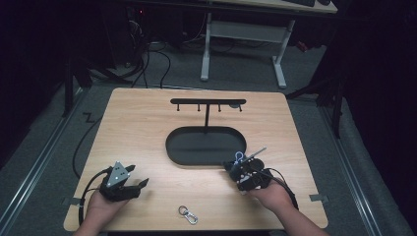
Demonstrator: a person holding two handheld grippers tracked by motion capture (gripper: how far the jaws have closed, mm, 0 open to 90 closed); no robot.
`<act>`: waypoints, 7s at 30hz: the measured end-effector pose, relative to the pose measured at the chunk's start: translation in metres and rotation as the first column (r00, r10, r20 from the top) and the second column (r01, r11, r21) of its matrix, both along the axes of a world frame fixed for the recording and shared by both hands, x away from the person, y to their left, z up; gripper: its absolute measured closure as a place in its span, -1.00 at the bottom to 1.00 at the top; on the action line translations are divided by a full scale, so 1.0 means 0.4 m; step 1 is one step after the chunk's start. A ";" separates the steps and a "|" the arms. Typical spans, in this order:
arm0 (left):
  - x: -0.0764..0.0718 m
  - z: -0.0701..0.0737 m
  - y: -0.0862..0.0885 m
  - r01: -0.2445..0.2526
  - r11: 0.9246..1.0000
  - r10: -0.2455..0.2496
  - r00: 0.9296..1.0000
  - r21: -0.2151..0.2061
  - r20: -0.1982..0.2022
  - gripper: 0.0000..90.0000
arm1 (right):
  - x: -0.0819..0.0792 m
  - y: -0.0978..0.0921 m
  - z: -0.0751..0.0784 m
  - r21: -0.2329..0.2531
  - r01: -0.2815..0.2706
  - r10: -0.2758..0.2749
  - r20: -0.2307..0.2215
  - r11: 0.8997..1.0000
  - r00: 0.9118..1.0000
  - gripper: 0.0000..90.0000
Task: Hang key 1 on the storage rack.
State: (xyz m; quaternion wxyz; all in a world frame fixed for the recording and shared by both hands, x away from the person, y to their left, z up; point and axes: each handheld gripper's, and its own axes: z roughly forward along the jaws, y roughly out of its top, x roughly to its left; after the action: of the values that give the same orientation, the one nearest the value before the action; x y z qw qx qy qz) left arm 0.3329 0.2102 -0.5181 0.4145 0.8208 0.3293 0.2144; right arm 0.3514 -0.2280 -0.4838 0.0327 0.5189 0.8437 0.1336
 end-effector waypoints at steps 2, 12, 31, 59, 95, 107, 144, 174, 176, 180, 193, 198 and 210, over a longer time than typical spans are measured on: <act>-0.001 0.000 0.001 0.000 1.000 0.000 1.000 0.003 -0.001 -0.34 | -0.008 -0.005 0.013 -0.006 -0.013 0.013 0.011 1.000 1.000 0.11; -0.004 0.002 -0.002 0.001 1.000 -0.001 1.000 -0.004 -0.003 -0.34 | -0.027 -0.024 0.099 -0.003 -0.033 0.033 0.046 0.999 0.998 0.12; 0.003 0.003 0.006 -0.004 1.000 0.004 1.000 -0.007 0.007 -0.35 | -0.023 -0.043 0.237 0.023 -0.032 0.031 0.034 0.999 0.999 0.11; 0.007 0.006 0.007 -0.002 1.000 0.002 1.000 -0.007 0.011 -0.35 | 0.099 -0.050 0.365 0.062 -0.001 -0.002 0.052 0.998 0.999 0.11; 0.007 0.006 0.016 -0.013 1.000 0.013 1.000 -0.011 0.010 -0.35 | 0.196 -0.052 0.440 0.053 0.057 -0.061 0.072 0.997 0.996 0.10; 0.007 0.005 0.015 -0.011 1.000 0.011 1.000 -0.006 0.007 -0.35 | 0.207 -0.065 0.367 -0.002 0.084 -0.083 0.094 0.996 0.992 0.10; 0.007 0.003 0.012 -0.001 1.000 0.001 1.000 0.002 0.001 -0.35 | 0.273 -0.016 0.183 0.055 0.155 -0.162 0.148 0.986 0.976 -0.28; -0.084 0.015 -0.126 0.255 0.967 -0.253 0.963 0.012 -0.089 0.33 | -0.120 -0.072 -0.013 0.323 0.073 -0.223 0.453 0.943 0.863 0.38; -0.101 0.012 -0.150 0.295 0.955 -0.292 0.951 0.024 -0.098 0.50 | -0.146 -0.081 -0.027 0.356 0.085 -0.261 0.480 0.930 0.838 0.38; -0.152 0.018 -0.208 0.370 0.927 -0.365 0.927 0.054 -0.084 0.88 | -0.189 -0.106 -0.038 0.454 0.096 -0.340 0.494 0.886 0.800 0.35; -0.201 -0.010 -0.354 0.408 0.899 -0.387 0.910 0.161 -0.148 1.00 | -0.191 -0.104 -0.041 0.461 0.040 -0.293 0.491 0.886 0.821 0.35; -0.154 -0.009 -0.440 0.408 0.897 -0.388 0.911 0.167 -0.140 1.00 | -0.190 -0.110 -0.039 0.472 0.039 -0.299 0.488 0.880 0.820 0.35; -0.146 -0.007 -0.569 0.449 0.881 -0.432 0.892 0.150 -0.134 1.00 | -0.195 -0.142 -0.039 0.509 0.065 -0.341 0.470 0.858 0.814 0.35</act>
State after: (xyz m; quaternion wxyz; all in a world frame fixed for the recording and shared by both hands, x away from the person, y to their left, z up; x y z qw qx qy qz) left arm 0.2747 -0.0173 -0.5207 0.3617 0.9170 0.1333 0.1030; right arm 0.2736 -0.2847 -0.4993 0.1589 0.5407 0.6782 0.4715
